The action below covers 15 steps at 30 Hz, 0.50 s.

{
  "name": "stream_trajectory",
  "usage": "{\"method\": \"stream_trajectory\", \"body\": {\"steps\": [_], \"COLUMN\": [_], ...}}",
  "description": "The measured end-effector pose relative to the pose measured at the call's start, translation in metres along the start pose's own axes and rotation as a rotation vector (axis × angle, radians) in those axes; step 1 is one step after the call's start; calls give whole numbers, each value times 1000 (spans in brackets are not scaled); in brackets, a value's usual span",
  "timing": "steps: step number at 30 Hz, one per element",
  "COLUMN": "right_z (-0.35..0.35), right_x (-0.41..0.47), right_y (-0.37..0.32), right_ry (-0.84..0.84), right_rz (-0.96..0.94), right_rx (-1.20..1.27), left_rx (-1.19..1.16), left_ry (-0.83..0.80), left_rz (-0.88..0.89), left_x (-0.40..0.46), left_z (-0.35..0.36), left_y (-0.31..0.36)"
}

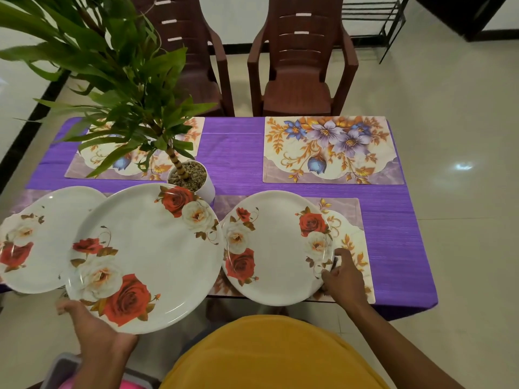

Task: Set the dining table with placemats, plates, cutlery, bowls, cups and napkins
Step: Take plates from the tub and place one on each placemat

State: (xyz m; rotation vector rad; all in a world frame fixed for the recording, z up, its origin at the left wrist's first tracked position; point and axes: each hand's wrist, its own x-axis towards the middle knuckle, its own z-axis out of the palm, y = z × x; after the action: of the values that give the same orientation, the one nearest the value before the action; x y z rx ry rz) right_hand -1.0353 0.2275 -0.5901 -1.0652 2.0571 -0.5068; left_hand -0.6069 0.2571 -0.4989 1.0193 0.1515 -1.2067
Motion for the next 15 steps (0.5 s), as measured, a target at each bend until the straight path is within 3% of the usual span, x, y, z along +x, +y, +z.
{"method": "stream_trajectory", "body": {"steps": [4,7,15], "right_z": [0,0,-2], "right_x": [-1,-4,-9], "right_y": [1,0,-1], "right_ry": [6,24,62], "right_rz": [7,8,31], "right_rx": [33,70,120], "left_rx": [58,79,157], "left_ry": [9,104,108], "left_rz": [-68,14,26], "left_x": [3,-5,-20], "left_z": [-3,1,15], "left_y": [-6,-8,-18]}}
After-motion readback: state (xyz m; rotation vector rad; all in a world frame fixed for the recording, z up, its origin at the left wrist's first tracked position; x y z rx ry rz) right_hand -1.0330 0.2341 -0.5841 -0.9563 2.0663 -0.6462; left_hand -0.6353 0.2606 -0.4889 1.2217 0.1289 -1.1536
